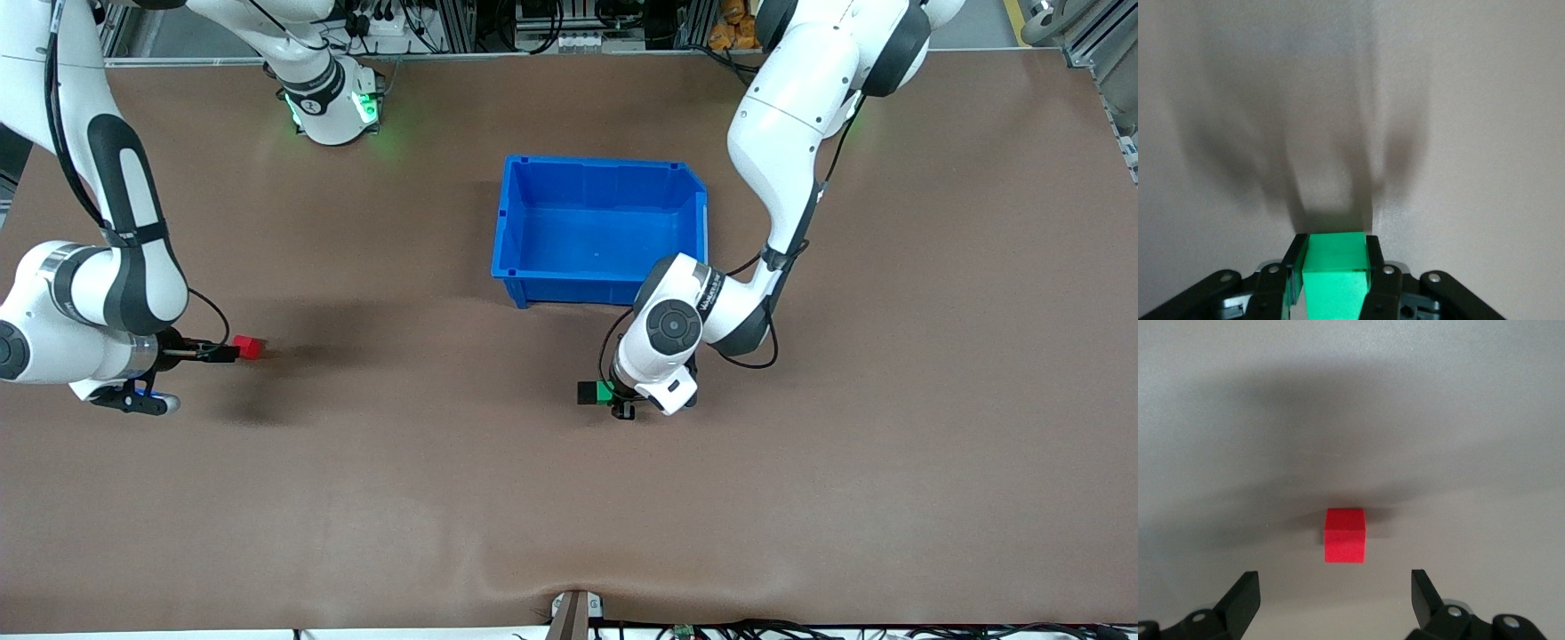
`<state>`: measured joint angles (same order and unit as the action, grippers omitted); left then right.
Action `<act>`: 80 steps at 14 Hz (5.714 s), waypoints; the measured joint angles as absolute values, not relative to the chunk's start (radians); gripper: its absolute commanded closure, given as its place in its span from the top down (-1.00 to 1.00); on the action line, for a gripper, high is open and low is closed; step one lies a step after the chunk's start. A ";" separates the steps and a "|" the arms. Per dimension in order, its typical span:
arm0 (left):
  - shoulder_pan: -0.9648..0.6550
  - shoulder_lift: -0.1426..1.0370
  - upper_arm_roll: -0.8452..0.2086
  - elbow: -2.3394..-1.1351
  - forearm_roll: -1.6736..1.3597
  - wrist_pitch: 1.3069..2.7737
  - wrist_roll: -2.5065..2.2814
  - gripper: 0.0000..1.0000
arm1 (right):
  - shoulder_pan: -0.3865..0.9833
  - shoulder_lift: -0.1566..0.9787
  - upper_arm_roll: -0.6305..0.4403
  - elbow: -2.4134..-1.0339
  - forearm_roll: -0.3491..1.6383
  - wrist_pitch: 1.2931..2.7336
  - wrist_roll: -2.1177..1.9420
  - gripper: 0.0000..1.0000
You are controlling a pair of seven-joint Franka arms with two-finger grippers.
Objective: Attach green and red cubes to black cube
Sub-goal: 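Set the green cube beside the black cube while the right gripper grasps the red cube, then lift the red cube with the right gripper while the left gripper withdraws, then carry the red cube with the right gripper toward the black cube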
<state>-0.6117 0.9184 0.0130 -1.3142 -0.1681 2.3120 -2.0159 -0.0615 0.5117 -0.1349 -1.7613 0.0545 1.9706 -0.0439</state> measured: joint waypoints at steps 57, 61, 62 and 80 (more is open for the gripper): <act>0.017 0.051 -0.015 -1.429 0.019 1.523 -0.058 1.00 | -0.067 0.612 -0.130 -1.851 0.112 2.171 0.194 -1.00; -0.017 -0.094 -0.016 -1.631 0.009 1.612 -0.059 1.00 | -0.067 0.610 -0.126 -1.839 0.113 2.142 0.269 -1.00; -0.024 -0.117 -0.016 -1.656 0.009 1.613 -0.060 1.00 | -0.067 0.609 -0.125 -1.834 0.113 2.132 0.288 -1.00; -0.027 -0.117 -0.019 -1.681 0.039 1.566 -0.059 1.00 | -0.025 0.598 -0.104 -1.806 0.169 2.097 0.662 -1.00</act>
<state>-0.0275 -0.1174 -0.0188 -1.6809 0.0390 1.5665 -0.0590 -0.0248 0.5981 -0.1044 -1.8063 0.1691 2.0973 0.6622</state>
